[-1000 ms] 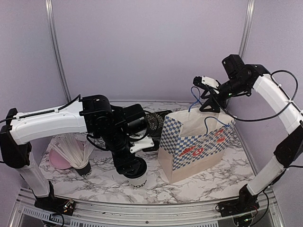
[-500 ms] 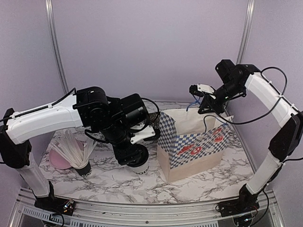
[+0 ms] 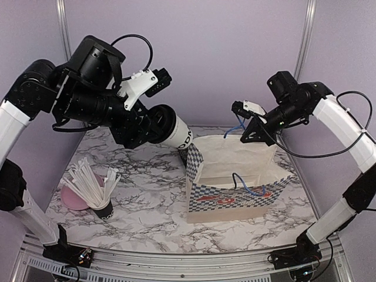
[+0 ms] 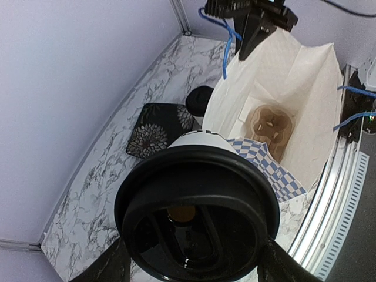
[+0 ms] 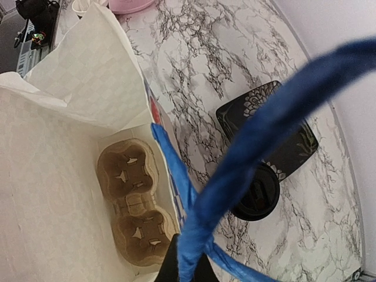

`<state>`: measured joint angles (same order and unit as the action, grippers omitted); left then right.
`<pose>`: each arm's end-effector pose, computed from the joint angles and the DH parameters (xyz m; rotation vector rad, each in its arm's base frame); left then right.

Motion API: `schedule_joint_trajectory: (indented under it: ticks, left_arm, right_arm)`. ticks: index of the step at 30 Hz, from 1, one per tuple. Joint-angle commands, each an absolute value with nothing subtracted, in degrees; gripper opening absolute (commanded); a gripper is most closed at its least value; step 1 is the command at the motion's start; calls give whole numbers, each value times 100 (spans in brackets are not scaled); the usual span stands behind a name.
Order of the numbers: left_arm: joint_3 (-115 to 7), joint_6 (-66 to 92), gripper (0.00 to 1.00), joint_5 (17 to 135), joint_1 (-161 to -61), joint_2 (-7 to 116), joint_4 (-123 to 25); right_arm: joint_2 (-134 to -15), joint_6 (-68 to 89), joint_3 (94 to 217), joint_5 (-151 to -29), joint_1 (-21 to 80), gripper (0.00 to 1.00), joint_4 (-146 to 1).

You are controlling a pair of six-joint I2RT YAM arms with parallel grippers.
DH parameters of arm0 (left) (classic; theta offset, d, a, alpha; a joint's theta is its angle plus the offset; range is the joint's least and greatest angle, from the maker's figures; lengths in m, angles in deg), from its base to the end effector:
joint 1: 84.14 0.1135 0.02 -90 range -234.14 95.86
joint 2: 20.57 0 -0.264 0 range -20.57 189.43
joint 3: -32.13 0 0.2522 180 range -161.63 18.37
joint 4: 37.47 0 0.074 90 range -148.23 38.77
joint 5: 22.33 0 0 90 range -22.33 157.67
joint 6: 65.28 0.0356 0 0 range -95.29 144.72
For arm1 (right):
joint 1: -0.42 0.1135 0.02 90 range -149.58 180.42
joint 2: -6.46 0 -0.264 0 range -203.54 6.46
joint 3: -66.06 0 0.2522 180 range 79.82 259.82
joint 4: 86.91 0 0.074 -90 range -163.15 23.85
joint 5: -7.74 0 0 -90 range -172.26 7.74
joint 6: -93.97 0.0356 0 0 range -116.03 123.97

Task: Pack the takeout coffee

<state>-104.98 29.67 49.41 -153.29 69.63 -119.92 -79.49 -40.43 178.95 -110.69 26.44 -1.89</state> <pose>0.1104 -0.2586 0.4990 1.1606 1.8343 -0.2970 0.2459 0.1389 0.4017 -1.5722 1.9172 0.5055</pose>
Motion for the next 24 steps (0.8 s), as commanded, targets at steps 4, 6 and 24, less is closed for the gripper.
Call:
schedule_joint_trajectory:
  ticks: [4,6,24]
  left_arm:
    - [-11185,3188,57,5555,-15612,7305,-11683]
    - [-11364,3336,57,5642,-15704,7559,-11557]
    - [-11242,3956,54,4373,-16026,9228,-11230]
  right_arm:
    - [-8031,-3527,17943,-11244,2808,0,-539]
    - [-8059,-3469,18000,-11338,2819,0,-515]
    - [-7803,-3482,18067,-12126,2925,4,-379]
